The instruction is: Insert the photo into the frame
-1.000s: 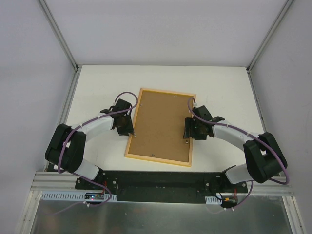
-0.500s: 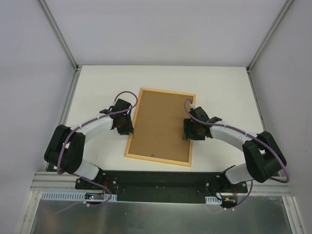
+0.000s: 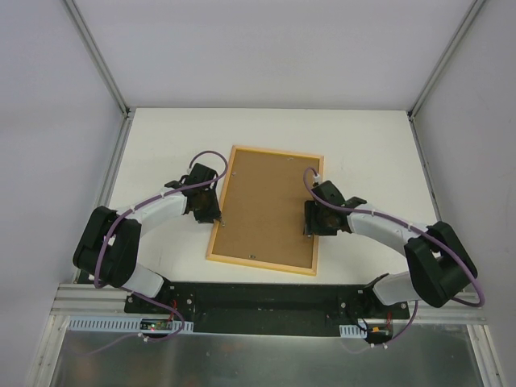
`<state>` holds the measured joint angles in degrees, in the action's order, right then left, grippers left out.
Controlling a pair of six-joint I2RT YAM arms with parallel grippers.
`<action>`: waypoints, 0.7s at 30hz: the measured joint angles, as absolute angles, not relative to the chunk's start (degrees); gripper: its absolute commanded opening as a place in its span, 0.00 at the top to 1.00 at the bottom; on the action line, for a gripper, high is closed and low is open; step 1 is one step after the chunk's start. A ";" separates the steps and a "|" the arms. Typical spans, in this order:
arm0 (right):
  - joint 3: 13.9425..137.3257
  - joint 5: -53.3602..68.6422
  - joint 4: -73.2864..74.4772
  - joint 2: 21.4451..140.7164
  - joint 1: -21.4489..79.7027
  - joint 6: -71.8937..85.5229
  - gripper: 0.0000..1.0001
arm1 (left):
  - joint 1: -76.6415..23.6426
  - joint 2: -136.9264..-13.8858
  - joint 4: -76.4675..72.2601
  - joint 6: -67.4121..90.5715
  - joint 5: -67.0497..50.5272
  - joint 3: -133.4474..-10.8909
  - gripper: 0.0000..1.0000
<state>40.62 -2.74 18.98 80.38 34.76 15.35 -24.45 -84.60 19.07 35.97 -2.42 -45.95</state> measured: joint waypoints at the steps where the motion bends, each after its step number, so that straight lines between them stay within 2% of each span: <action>1: 40.62 -2.83 19.03 80.38 34.81 15.38 0.53 | -24.45 -84.60 19.07 36.01 -2.42 -45.95 0.72; 9: 40.58 -4.14 19.75 79.94 34.83 16.08 0.68 | -24.45 -84.62 19.07 36.05 -2.37 -45.95 0.72; 16: 40.45 -5.19 20.14 79.33 34.76 16.34 0.96 | -24.45 -84.71 19.14 36.05 -1.41 -45.95 0.72; 21: 40.45 -5.19 20.12 79.31 34.76 16.32 0.99 | -24.45 -84.73 19.14 36.05 -1.37 -45.95 0.71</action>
